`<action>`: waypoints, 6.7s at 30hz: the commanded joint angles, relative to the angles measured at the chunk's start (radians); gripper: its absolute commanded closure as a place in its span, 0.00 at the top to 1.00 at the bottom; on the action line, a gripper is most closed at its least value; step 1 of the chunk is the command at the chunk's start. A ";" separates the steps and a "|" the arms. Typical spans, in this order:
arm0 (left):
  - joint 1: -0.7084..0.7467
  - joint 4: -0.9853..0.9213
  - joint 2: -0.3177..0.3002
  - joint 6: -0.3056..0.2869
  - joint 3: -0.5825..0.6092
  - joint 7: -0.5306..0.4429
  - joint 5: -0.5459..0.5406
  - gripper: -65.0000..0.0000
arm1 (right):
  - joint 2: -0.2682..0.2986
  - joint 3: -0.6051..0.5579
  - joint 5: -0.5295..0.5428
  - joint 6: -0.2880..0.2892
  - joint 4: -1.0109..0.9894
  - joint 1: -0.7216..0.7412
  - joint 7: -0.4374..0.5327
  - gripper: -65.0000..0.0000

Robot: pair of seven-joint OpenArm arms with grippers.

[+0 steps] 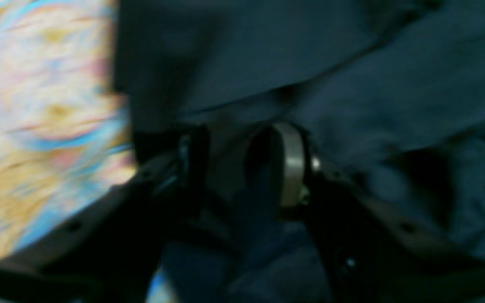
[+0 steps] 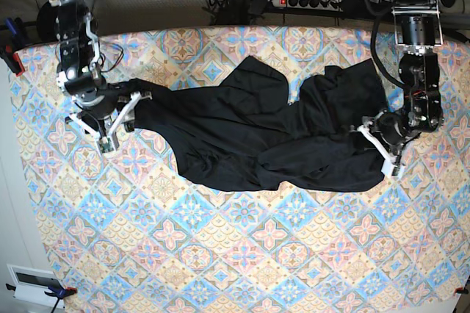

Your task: Layout the t-shirt on the table in an organized manner, then fold the t-shirt properly

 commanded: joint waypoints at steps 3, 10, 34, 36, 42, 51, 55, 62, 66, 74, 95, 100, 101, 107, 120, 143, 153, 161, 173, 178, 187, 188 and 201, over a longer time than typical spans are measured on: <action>-0.013 0.015 0.007 0.009 0.011 -0.012 0.000 0.45 | 0.007 -0.056 0.012 0.007 0.000 0.123 0.020 0.36; -0.021 0.010 0.050 0.012 0.110 -0.028 0.103 0.45 | -0.052 -0.241 0.012 0.007 -0.233 0.326 0.106 0.36; 0.016 0.220 0.088 0.012 -0.055 -0.033 0.244 0.00 | -0.162 -0.316 0.010 0.156 -0.839 0.590 0.335 0.36; 0.016 0.223 0.088 0.012 -0.067 -0.033 0.244 0.00 | -0.187 -0.318 0.010 0.157 -0.864 0.602 0.335 0.36; 0.016 0.226 0.086 0.012 -0.114 -0.033 0.244 0.00 | -0.219 -0.318 0.006 0.157 -0.904 0.619 0.359 0.36; 0.016 0.226 0.082 0.010 -0.142 -0.033 0.244 0.00 | -0.223 -0.465 0.009 0.157 -1.017 0.654 0.448 0.29; 0.010 0.228 0.080 0.010 -0.144 -0.033 0.244 0.00 | -0.223 -0.462 0.010 0.157 -1.016 0.654 0.514 0.00; -0.010 0.229 0.053 0.010 -0.145 -0.035 0.242 0.00 | -0.211 -0.249 0.012 0.157 -0.925 0.653 0.526 0.00; -0.044 0.229 0.053 0.010 -0.179 -0.033 0.242 0.00 | -0.174 -0.135 0.010 0.157 -0.888 0.653 0.483 0.00; -0.125 0.222 0.051 0.010 -0.233 -0.033 0.249 0.00 | -0.145 -0.077 0.007 0.157 -0.892 0.659 0.479 0.00; -0.401 0.128 -0.001 0.012 -0.229 -0.033 0.255 0.00 | -0.124 0.035 0.012 0.157 -0.764 0.769 0.476 0.00; -0.440 0.128 -0.001 0.012 -0.233 -0.035 0.255 0.00 | -0.124 0.035 0.013 0.272 -0.772 0.880 0.479 0.00; -0.450 0.128 -0.001 0.012 -0.233 -0.035 0.255 0.00 | -0.124 0.035 0.013 0.295 -0.773 0.900 0.479 0.00; -0.504 0.145 -0.001 0.012 -0.234 -0.039 0.244 0.00 | -0.124 0.040 0.079 0.309 -0.787 1.016 0.476 0.00; -0.045 0.473 0.004 0.012 -0.234 -0.039 0.152 0.00 | 0.030 0.041 0.402 0.311 -0.401 0.585 0.332 0.00; 0.556 0.530 -0.091 0.007 -0.231 -0.033 0.152 0.00 | 0.136 0.105 0.397 0.311 -0.060 -0.118 0.035 0.00; 0.638 0.556 -0.159 0.006 -0.225 0.013 0.150 0.00 | 0.179 0.096 0.339 0.311 -0.037 -0.124 -0.078 0.24; 0.644 0.610 -0.217 0.004 -0.180 0.137 0.055 0.00 | 0.169 0.096 0.244 0.311 0.024 -0.122 -0.072 0.23; 0.614 0.610 -0.257 0.012 -0.185 0.140 -0.002 0.17 | 0.028 -0.025 0.242 0.311 0.028 -0.041 -0.072 0.24; 0.608 0.610 -0.222 0.010 -0.187 0.136 -0.002 0.45 | 0.028 -0.126 0.239 0.311 0.028 0.013 -0.070 0.29; 0.568 0.610 -0.104 0.009 -0.294 0.139 -0.002 0.45 | 0.027 -0.339 0.040 0.311 -0.011 0.162 -0.069 0.32; 0.556 0.610 -0.096 0.009 -0.295 0.139 -0.002 0.45 | 0.027 -0.370 0.029 0.311 -0.025 0.185 -0.067 0.32; 0.510 0.608 -0.065 0.009 -0.297 0.139 -0.002 0.45 | 0.096 -0.475 -0.008 0.311 -0.135 0.145 0.000 0.37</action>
